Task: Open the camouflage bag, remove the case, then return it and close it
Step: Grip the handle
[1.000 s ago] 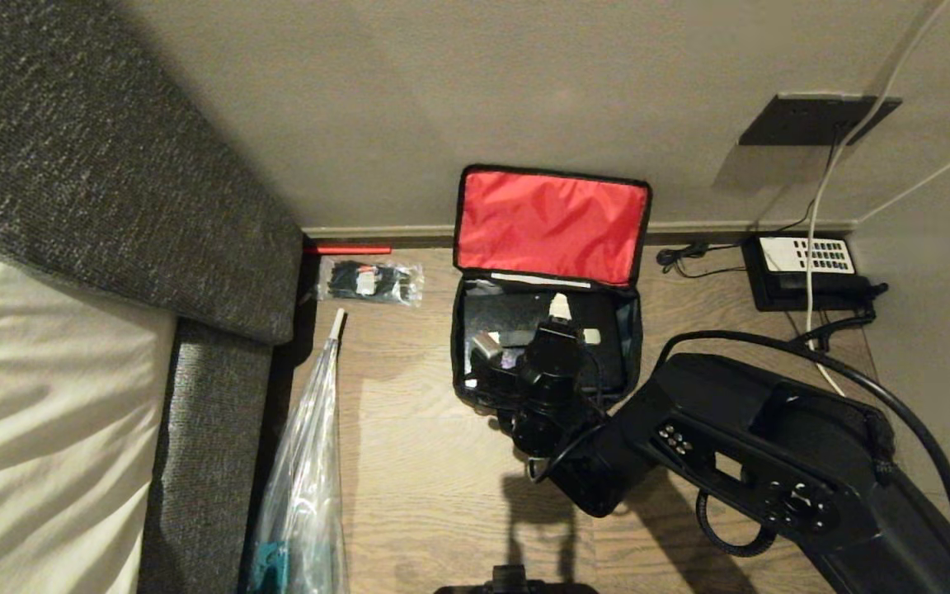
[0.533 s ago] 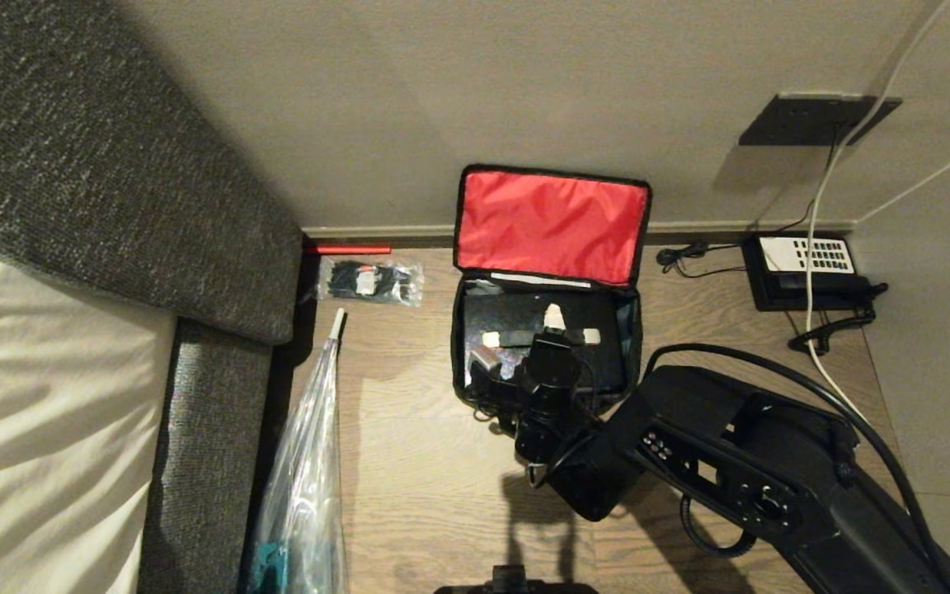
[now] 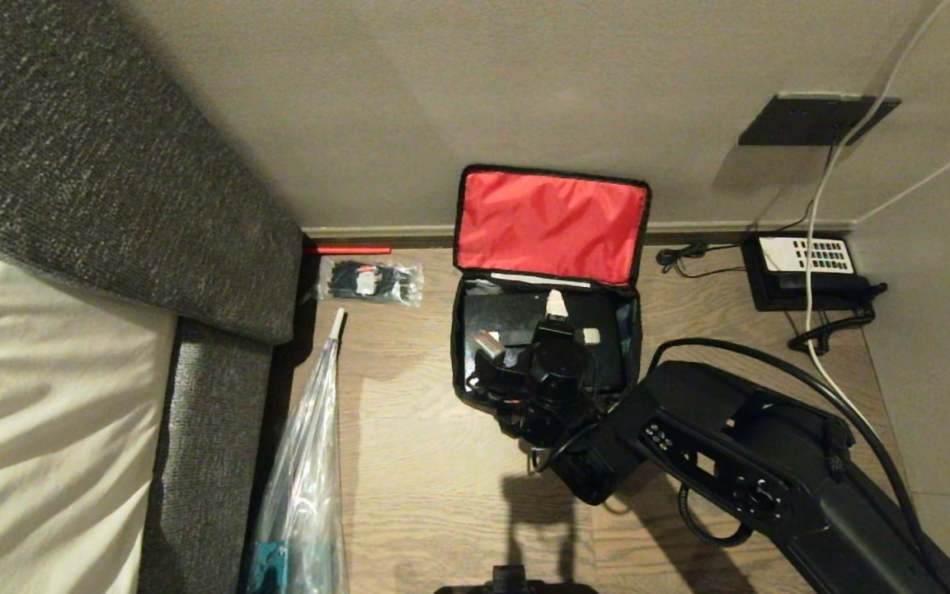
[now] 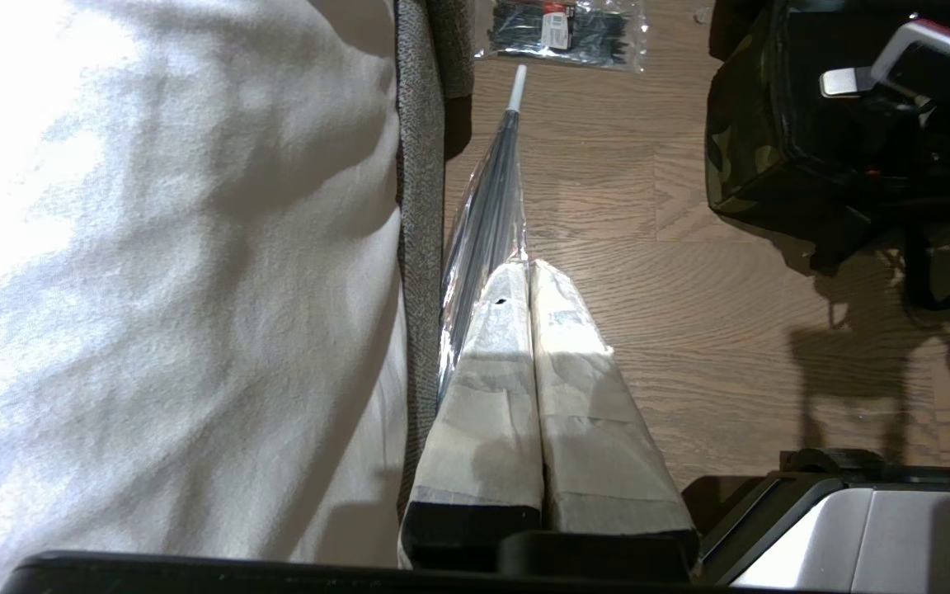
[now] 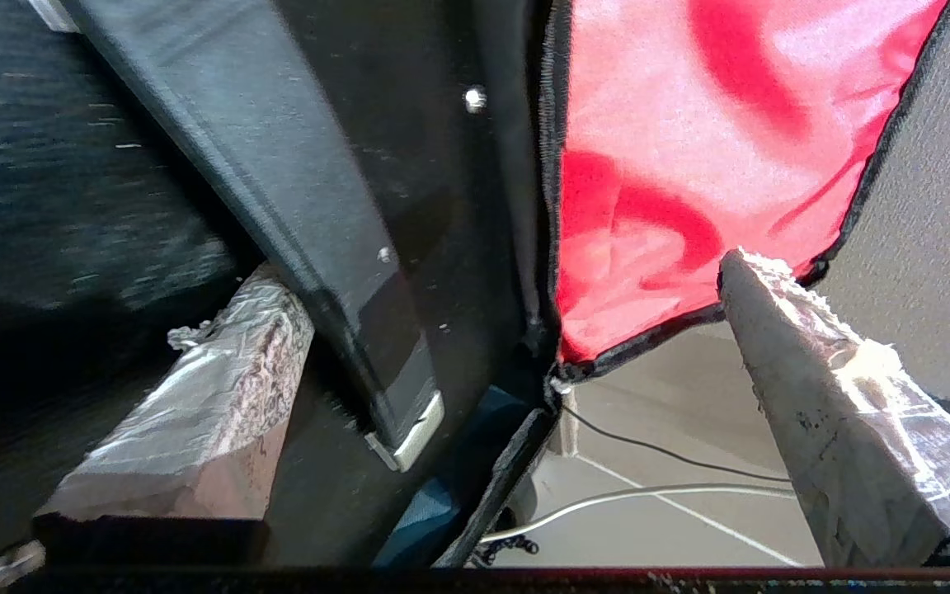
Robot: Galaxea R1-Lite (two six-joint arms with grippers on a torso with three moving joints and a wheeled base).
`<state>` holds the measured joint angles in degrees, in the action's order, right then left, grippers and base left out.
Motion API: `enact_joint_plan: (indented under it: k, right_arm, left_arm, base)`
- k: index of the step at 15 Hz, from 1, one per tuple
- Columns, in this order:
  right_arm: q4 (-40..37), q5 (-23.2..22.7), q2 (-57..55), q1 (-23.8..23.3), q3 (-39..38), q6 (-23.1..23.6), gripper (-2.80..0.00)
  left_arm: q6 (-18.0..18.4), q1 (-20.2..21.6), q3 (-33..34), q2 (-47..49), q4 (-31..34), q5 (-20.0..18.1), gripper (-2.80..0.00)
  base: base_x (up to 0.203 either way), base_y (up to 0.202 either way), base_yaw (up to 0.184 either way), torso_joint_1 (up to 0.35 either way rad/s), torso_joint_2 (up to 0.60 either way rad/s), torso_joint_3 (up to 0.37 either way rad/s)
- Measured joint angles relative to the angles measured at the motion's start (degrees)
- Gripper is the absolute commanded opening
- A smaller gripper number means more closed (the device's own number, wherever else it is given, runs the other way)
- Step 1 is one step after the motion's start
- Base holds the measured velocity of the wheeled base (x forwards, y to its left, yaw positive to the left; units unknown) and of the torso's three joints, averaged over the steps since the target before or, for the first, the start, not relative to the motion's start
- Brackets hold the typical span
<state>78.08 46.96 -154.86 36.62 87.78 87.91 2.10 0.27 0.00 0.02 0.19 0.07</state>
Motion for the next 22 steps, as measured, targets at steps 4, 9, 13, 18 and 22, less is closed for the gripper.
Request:
enact_joint_plan:
  k: [4, 9, 13, 18, 22]
  right_arm:
    - [-0.46, -0.08, -0.78, -0.84, 3.17, 1.19, 0.0]
    - [-0.52, -0.73, -4.1, -1.73, 12.71, 4.61, 0.0]
    - [-0.42, -0.86, -5.78, -1.73, 12.83, 6.31, 0.0]
    - [0.63, -0.64, -8.37, -1.73, 13.7, 6.6, 0.0]
    - [-0.81, -0.49, -8.41, -2.33, 14.5, 6.61, 0.0]
  left_arm:
    - [0.0, 0.0, 0.0, 0.0, -0.01, 0.0, -2.8]
    - [0.01, 0.0, 0.0, 0.0, -0.03, 0.0, -2.8]
    - [0.02, -0.01, 0.0, 0.0, -0.03, -0.02, -2.8]
    - [0.01, 0.0, 0.0, 0.0, -0.01, -0.02, -2.8]
    - [0.01, 0.0, 0.0, 0.0, -0.01, -0.02, -2.8]
  base:
    - [0.0, 0.0, 0.0, 0.0, 0.0, 0.0]
    - [0.0, 0.0, 0.0, 0.0, 0.0, 0.0]
    - [0.0, 0.0, 0.0, 0.0, 0.0, 0.0]
    - [0.0, 0.0, 0.0, 0.0, 0.0, 0.0]
    - [0.0, 0.0, 0.0, 0.0, 0.0, 0.0]
